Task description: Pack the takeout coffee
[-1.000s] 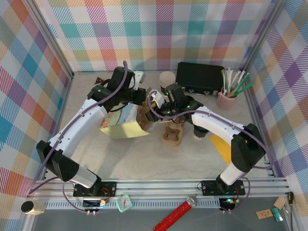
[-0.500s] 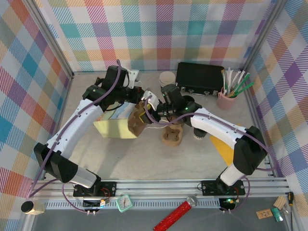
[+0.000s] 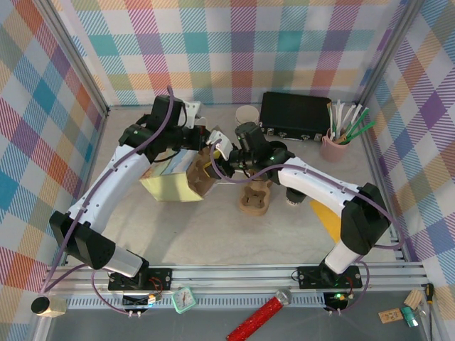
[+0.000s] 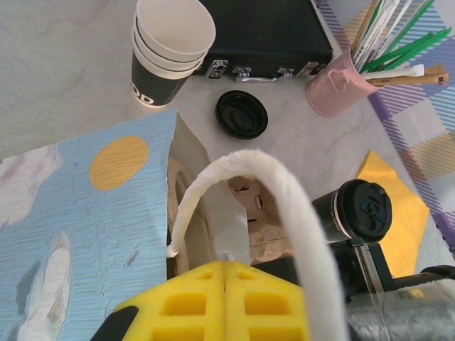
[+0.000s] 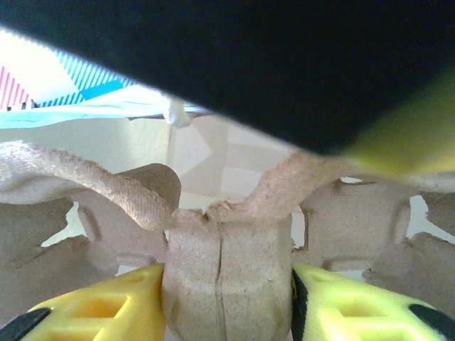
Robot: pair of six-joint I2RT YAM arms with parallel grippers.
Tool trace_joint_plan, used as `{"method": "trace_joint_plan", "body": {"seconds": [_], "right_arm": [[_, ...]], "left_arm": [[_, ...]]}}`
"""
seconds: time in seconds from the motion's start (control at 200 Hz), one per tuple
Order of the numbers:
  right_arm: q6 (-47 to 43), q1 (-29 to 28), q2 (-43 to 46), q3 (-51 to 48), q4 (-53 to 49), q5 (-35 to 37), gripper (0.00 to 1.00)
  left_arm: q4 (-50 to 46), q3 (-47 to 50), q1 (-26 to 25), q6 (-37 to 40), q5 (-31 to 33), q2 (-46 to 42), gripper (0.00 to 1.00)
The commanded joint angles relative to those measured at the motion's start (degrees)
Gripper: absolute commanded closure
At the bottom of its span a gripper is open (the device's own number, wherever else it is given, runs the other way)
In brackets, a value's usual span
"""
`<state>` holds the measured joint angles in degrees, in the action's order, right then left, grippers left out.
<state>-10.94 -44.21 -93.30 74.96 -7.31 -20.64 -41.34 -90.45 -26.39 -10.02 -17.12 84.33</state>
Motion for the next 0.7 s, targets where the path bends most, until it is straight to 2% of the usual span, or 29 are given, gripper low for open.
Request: {"method": "trace_joint_plan", "body": {"seconds": [0.0, 0.145, 0.425, 0.695], "right_arm": [[2.00, 0.08, -2.30, 0.08, 1.87, 0.45, 0.53], [3.28, 0.35, -3.24, -0.03, 3.56, -0.63, 0.53], [4.56, 0.35, -3.74, -1.25, 2.05, -1.32, 0.53], [4.87, 0.35, -2.90, -3.62, 1.83, -1.05, 0.53]], "left_arm": [[3.47, -1.17, -0.50, -1.77, -6.18, -1.04, 1.00], [4.78, -0.75, -0.50, -3.07, -7.92, -1.06, 1.00], [5.75, 0.16, 0.72, -3.40, -4.02, -2.91, 1.00], [6.98, 0.98, 1.37, -4.83, -4.19, -3.20, 1.00]]}}
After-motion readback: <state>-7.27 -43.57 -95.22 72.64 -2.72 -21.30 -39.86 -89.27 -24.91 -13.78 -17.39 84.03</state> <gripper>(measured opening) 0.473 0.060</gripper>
